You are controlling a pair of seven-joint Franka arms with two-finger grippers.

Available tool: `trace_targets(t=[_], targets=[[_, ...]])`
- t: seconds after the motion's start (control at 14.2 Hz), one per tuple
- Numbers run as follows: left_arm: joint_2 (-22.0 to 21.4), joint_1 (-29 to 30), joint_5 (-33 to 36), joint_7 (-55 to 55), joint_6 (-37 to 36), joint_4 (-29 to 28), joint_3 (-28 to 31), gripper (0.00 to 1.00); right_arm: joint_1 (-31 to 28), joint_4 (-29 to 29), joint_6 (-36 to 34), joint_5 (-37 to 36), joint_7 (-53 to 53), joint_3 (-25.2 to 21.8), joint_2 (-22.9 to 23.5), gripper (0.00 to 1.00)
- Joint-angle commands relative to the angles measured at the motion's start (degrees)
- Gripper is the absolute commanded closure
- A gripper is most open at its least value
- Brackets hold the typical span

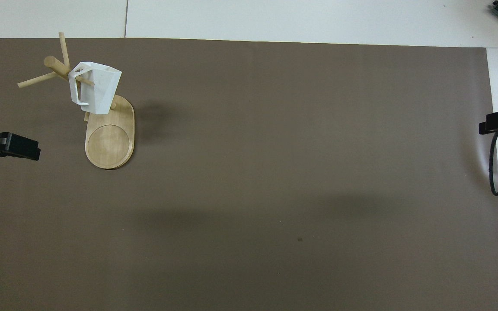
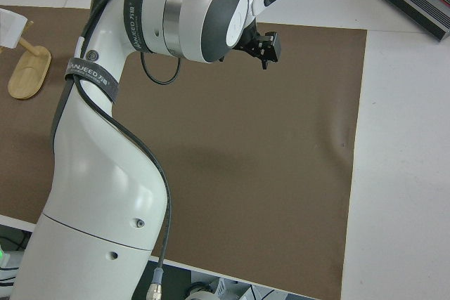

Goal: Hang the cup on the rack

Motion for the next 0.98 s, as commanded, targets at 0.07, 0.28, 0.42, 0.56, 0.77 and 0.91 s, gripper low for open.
trace_targets(t=[0.07, 0.28, 0.42, 0.56, 0.77, 0.91], targets=[[-0.28, -0.81, 0.95, -0.04, -1.61, 0.76, 0.55, 0.0, -0.13, -1.28, 0.69, -0.9, -0.72, 0.01, -0.89, 0.0], [-0.28, -0.55, 0.69, -2.14, -1.43, 1.11, 0.73, 0.0, -0.13, -1.28, 0.78, -0.9, -0.63, 0.01, -0.89, 0.0], [-0.54, -0.46, 0.25, -3.99, -1.34, 1.02, 0.81, 0.0, -0.13, -1.28, 0.78, -0.9, -0.63, 0.01, -0.89, 0.0], [-0.63, -0.11, 0.25, -4.0, -1.43, 0.85, 0.9, 0.0, -0.13, -1.28, 0.78, -0.9, -0.63, 0.01, -0.89, 0.0], [-0.81, -0.02, -0.02, -3.65, -1.26, 0.67, 1.08, 0.0, -0.13, -1.28, 0.78, -0.9, -0.63, 0.01, -0.89, 0.0], [-1.07, -0.02, -0.02, -3.56, -1.25, 0.41, 1.08, 0.0, -0.13, -1.28, 0.69, -0.9, -0.63, 0.01, -0.89, 0.0]])
